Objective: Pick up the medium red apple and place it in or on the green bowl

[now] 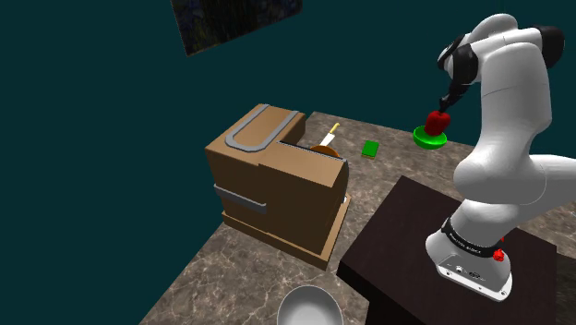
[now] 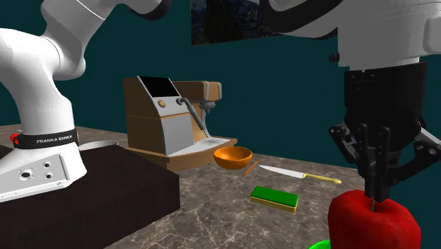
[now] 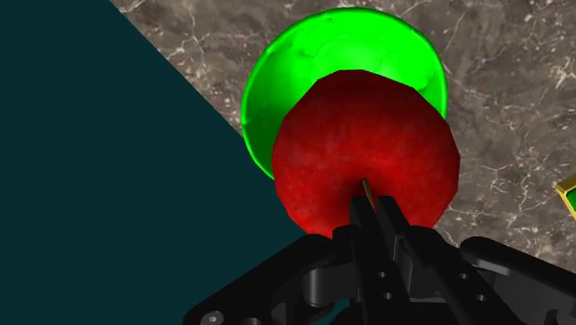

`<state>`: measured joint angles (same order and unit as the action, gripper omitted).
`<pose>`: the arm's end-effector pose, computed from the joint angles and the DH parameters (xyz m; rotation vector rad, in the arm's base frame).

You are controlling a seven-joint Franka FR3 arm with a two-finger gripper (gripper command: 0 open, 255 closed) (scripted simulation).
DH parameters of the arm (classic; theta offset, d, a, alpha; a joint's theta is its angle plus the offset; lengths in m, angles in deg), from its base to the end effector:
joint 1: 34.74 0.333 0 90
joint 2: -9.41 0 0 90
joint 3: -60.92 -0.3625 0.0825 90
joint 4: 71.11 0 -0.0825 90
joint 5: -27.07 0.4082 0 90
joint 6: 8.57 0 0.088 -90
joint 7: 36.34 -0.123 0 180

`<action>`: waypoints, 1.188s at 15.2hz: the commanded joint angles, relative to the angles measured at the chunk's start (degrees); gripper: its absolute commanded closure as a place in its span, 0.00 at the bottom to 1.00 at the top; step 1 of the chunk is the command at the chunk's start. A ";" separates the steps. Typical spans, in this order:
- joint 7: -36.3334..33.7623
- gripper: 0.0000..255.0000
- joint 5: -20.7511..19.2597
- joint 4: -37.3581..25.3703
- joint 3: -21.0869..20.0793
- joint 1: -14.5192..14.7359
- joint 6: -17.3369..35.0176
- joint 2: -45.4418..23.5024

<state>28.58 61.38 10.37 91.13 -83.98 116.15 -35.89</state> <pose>0.2598 -0.7420 0.2817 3.0223 -0.6641 0.2493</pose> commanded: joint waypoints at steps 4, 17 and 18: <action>0.00 0.00 0.00 -0.01 0.00 0.00 0.01 0.01; -0.95 0.00 -2.14 0.36 1.87 0.84 -3.95 4.48; -0.95 0.00 -2.14 0.36 1.87 0.84 -3.95 4.48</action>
<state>27.63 59.24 10.75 92.99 -83.14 112.21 -31.40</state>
